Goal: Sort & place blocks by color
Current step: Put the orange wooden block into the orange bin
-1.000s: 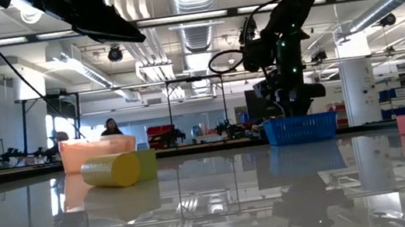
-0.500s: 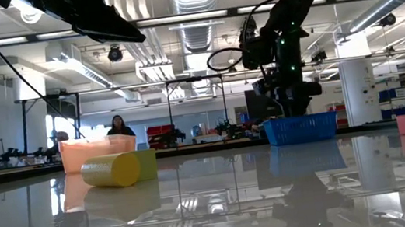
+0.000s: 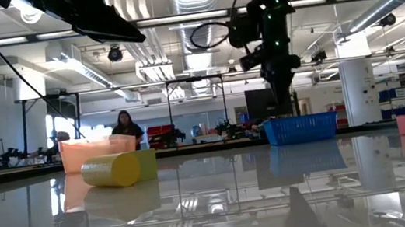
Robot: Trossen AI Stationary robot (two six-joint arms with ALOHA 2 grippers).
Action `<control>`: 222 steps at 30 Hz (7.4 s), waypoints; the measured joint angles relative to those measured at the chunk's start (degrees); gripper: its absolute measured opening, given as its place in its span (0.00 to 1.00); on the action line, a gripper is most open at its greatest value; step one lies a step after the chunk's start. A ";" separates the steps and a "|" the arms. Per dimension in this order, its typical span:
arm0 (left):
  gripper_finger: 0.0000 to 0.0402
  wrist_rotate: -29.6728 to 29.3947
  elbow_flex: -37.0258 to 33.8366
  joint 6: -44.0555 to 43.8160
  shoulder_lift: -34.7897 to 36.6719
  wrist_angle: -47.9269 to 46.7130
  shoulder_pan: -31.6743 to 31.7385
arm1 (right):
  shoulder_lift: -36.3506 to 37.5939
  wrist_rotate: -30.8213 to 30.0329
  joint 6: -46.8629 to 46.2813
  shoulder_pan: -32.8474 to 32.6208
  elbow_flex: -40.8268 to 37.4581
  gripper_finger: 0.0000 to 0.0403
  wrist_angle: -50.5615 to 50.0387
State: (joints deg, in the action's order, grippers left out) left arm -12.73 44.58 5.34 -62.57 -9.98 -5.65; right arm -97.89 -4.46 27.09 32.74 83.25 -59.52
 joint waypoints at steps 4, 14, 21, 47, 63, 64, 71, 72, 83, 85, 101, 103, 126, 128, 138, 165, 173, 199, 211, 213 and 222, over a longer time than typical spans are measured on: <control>0.38 0.00 0.00 0.00 0.00 0.00 0.00 | 0.02 0.03 -13.62 -2.05 3.28 0.26 -3.79; 0.38 0.00 0.00 -0.18 0.00 -0.01 0.00 | 0.37 0.70 -46.17 -9.87 4.35 0.20 -11.59; 0.38 0.00 0.00 -0.22 0.00 -0.04 -0.02 | 0.39 1.55 -55.14 -18.93 4.11 0.30 -12.30; 0.38 0.02 0.00 -0.48 0.02 -0.04 -0.02 | 0.37 -27.65 -84.06 -45.22 -5.47 0.68 -11.75; 0.38 0.02 0.00 -0.66 -0.07 -0.01 -0.02 | 0.33 -14.27 -95.31 -45.97 -21.65 0.68 -12.77; 0.38 0.02 0.00 -0.66 -0.07 -0.02 -0.02 | 0.33 -13.43 -95.62 -45.97 -22.58 0.68 -12.76; 0.38 0.02 0.00 -0.66 -0.07 -0.02 -0.01 | 1.38 -12.06 -96.60 -45.93 -27.01 0.68 -12.48; 0.38 0.02 0.02 -0.66 -0.07 -0.02 -0.02 | 1.97 -12.06 -96.77 -45.93 -27.45 0.68 -12.36; 0.38 0.02 0.00 -0.63 -0.09 0.00 0.00 | 11.25 -12.30 -99.60 -45.93 -31.40 0.68 -9.91; 0.38 0.02 0.00 -0.63 -0.09 -0.03 0.00 | 13.16 -12.67 -100.57 -45.93 -32.43 0.68 -8.84; 0.38 0.02 0.00 -0.61 -0.09 -0.02 -0.02 | 24.29 -8.58 -104.85 -45.95 -47.22 0.62 8.69; 0.38 0.03 0.00 -0.61 -0.09 -0.02 0.00 | 24.48 -8.58 -105.20 -45.95 -47.65 0.56 9.08; 0.38 0.15 0.00 -4.56 -0.13 2.33 -0.09 | 28.22 -23.08 -70.05 -45.83 -43.79 0.29 44.71; 0.38 0.24 0.00 -5.43 -0.13 2.64 -0.11 | 28.30 -23.96 -62.87 -45.62 -43.89 0.29 52.75; 0.38 0.53 -3.64 -6.56 -0.13 17.29 -0.48 | 27.54 -23.30 -30.56 -45.07 -44.04 0.29 90.97; 0.58 5.11 -12.34 -9.51 -17.65 67.65 -0.92 | 14.84 -5.54 -23.46 -41.66 -41.25 0.29 126.26; 0.60 5.31 -8.73 -9.49 -23.39 71.34 -0.85 | 14.38 -5.41 -23.53 -41.69 -41.29 0.29 125.80; 0.55 9.33 -3.03 -7.63 -26.69 71.02 -0.58 | 12.70 -5.61 -24.45 -41.69 -41.36 0.29 126.06; 0.29 9.09 -3.37 -8.06 -26.69 70.62 -0.57 | 12.63 -6.03 -24.63 -41.71 -41.38 0.38 125.63; 0.29 9.31 -3.37 -8.02 -26.69 70.59 -0.61 | 12.63 -6.05 -24.85 -41.71 -41.38 0.46 125.62; 0.29 7.93 -3.89 -9.74 -26.69 68.89 -0.55 | 13.34 -6.11 -25.08 -41.69 -41.40 0.64 125.49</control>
State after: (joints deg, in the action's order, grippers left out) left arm -4.80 40.69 -4.39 -89.25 58.92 -6.20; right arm -84.54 -10.57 2.01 -8.95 41.85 65.97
